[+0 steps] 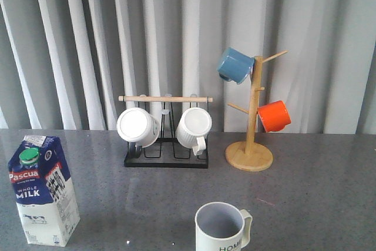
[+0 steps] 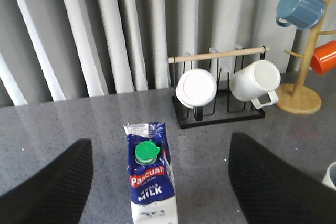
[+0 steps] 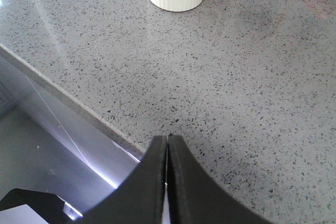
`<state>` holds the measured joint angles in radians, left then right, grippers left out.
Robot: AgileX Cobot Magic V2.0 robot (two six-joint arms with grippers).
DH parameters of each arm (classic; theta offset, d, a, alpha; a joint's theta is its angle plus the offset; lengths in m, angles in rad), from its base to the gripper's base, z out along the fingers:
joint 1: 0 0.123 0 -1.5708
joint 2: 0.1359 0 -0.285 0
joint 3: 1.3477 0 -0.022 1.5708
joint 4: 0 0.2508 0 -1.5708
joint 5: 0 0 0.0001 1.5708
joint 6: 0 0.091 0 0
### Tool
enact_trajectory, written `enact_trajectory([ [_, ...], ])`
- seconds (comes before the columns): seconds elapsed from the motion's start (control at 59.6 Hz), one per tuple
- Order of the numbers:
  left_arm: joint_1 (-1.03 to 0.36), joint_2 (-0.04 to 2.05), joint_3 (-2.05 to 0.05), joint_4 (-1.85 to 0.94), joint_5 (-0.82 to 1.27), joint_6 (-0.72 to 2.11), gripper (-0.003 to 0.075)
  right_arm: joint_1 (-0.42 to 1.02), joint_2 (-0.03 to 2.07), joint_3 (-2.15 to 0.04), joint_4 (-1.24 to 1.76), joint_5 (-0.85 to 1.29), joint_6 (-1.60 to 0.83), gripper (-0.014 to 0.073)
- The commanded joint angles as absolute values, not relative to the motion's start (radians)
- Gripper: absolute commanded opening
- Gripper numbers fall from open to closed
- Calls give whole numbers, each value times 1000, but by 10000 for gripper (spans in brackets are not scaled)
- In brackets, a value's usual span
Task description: Place milk next to cup
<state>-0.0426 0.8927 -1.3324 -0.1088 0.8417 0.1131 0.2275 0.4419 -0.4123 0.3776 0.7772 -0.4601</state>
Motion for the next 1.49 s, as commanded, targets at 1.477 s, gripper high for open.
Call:
enact_trajectory([
  [1.477,-52,1495,-2039,-88,1248,-14,524,227,449,-438,389,735,-462,-4],
])
